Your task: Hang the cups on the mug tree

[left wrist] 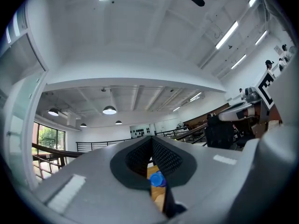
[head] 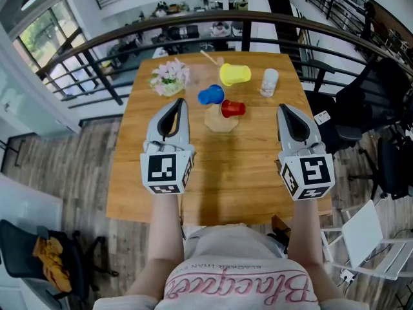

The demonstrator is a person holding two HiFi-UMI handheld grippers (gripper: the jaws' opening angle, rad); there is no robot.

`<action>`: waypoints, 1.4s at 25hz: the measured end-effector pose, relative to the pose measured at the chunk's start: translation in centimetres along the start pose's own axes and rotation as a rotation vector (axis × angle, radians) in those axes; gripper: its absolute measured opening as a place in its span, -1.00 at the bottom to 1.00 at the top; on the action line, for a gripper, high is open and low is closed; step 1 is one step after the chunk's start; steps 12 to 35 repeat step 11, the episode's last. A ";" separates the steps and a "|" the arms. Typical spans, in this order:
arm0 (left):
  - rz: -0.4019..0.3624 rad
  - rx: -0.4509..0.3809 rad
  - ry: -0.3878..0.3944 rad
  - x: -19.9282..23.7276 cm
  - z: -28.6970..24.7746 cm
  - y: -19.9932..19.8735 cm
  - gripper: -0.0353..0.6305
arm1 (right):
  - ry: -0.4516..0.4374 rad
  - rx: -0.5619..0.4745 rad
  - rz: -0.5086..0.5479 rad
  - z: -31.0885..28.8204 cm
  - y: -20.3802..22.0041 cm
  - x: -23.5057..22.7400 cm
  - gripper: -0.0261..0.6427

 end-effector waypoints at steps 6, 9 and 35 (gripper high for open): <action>0.008 -0.017 -0.020 1.2 0.5 -1.0 -0.84 | 0.020 -0.028 0.014 0.4 -1.3 -0.8 -0.92; 0.004 -0.022 -0.025 1.5 0.6 -1.2 -0.84 | 0.031 -0.043 0.017 0.5 -1.9 -1.1 -0.92; 0.002 -0.023 -0.028 1.7 0.7 -1.3 -0.84 | 0.038 -0.052 0.019 0.5 -2.1 -1.3 -0.92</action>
Point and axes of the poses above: the fingertips, and each gripper's own axes: z backward along the fingers, x to its left, y out of its underside, the point moved 3 cm from there along z, backward along the fingers, and after that the axes turned 8 degrees about -z, right-handed, at the moved point
